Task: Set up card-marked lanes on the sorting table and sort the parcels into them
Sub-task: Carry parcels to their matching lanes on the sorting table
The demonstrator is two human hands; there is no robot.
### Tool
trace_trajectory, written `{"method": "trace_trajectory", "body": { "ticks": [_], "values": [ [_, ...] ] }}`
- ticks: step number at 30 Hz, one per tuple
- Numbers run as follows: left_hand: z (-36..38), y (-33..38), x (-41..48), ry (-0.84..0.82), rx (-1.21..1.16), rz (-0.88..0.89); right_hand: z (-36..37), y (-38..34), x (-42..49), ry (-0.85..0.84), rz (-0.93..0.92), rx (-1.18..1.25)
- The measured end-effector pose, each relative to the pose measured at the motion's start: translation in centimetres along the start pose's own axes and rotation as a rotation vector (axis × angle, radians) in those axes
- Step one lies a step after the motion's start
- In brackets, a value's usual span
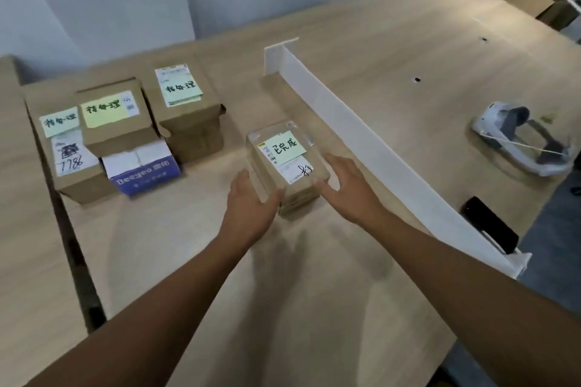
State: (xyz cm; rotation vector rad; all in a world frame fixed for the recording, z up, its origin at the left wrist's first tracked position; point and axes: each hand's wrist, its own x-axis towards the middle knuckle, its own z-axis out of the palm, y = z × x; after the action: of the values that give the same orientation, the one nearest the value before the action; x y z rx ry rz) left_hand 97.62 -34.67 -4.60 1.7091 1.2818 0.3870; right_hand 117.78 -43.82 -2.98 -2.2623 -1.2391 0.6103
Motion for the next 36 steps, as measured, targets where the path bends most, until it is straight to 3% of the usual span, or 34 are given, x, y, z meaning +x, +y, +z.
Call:
{"method": "trace_trajectory", "body": {
  "ticks": [7,16,22,32,36],
  "values": [
    [5.0,-1.4,7.1,-0.047,-0.206,0.020,4.5,2.3,7.8,-0.165,0.042,0.070],
    [3.2,-2.5,5.6,-0.081,-0.284,-0.019,5.5,1.0,4.7,-0.046,0.011,0.097],
    [-3.7,-0.8,-3.2,-0.018,-0.313,0.084,2.5,-5.1,-3.1,0.011,-0.180,0.097],
    [-14.4,0.6,-28.0,0.256,-0.340,0.316,-0.3,-16.5,-22.5,0.038,-0.543,0.144],
    [-19.6,-2.2,-36.5,0.380,-0.233,0.236,2.1,-21.5,-29.6,-0.023,-0.653,0.180]
  ]
}}
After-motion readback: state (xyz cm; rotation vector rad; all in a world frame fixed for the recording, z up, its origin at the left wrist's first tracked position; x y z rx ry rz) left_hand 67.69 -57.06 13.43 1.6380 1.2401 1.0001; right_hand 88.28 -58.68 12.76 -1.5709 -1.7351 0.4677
